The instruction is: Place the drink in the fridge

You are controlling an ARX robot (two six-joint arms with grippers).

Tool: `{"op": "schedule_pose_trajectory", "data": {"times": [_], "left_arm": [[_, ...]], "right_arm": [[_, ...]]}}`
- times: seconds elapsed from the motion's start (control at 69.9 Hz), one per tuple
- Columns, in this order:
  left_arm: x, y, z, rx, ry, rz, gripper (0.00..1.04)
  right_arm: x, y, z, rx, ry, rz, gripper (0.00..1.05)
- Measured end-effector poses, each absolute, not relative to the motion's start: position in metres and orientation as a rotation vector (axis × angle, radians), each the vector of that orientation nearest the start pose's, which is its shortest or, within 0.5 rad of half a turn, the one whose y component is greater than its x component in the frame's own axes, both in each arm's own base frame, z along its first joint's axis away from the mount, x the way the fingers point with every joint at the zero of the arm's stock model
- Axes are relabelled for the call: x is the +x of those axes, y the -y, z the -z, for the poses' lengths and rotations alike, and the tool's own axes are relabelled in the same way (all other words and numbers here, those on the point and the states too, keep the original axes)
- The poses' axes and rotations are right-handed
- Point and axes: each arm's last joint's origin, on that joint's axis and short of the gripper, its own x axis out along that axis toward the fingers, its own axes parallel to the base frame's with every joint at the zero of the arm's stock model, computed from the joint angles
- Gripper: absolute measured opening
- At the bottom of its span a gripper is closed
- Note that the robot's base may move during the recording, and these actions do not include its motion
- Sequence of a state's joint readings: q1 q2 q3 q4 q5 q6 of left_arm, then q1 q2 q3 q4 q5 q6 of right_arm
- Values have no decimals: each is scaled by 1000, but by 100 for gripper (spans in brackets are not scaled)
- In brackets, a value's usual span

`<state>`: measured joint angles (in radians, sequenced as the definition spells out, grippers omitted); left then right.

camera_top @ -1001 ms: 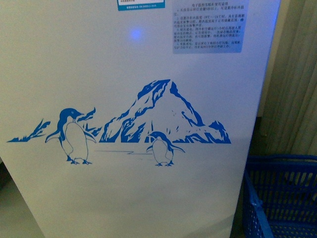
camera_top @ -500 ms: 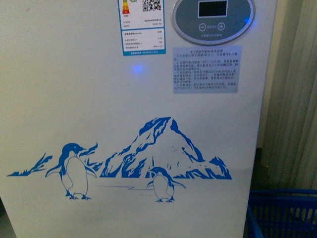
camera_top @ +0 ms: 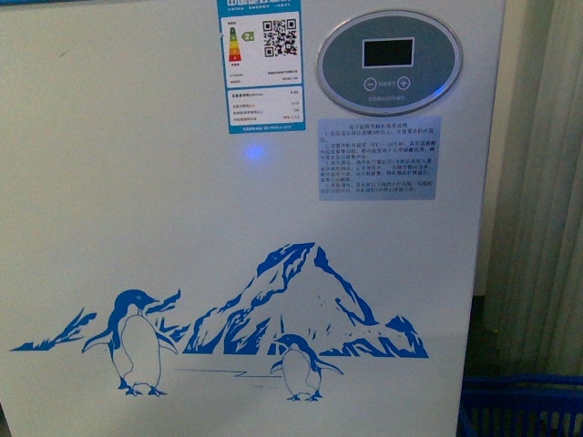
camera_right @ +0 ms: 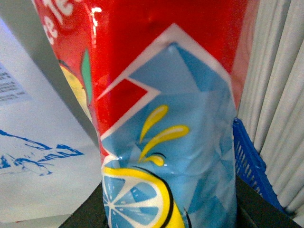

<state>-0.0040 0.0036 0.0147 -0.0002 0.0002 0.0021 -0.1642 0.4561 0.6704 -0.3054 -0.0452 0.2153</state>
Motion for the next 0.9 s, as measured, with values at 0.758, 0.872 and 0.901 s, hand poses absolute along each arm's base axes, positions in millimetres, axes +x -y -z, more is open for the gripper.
{"op": "schedule_pose_trajectory", "data": {"times": [0.758, 0.872, 0.901], "left_arm": [[97, 0, -168, 2, 11, 4, 97], [97, 0, -168, 2, 11, 4, 97], [97, 0, -168, 2, 11, 4, 97]], "right_arm": [[103, 12, -323, 214, -6, 101, 40], [103, 12, -323, 214, -6, 101, 40], [103, 12, -323, 214, -6, 101, 40]]}}
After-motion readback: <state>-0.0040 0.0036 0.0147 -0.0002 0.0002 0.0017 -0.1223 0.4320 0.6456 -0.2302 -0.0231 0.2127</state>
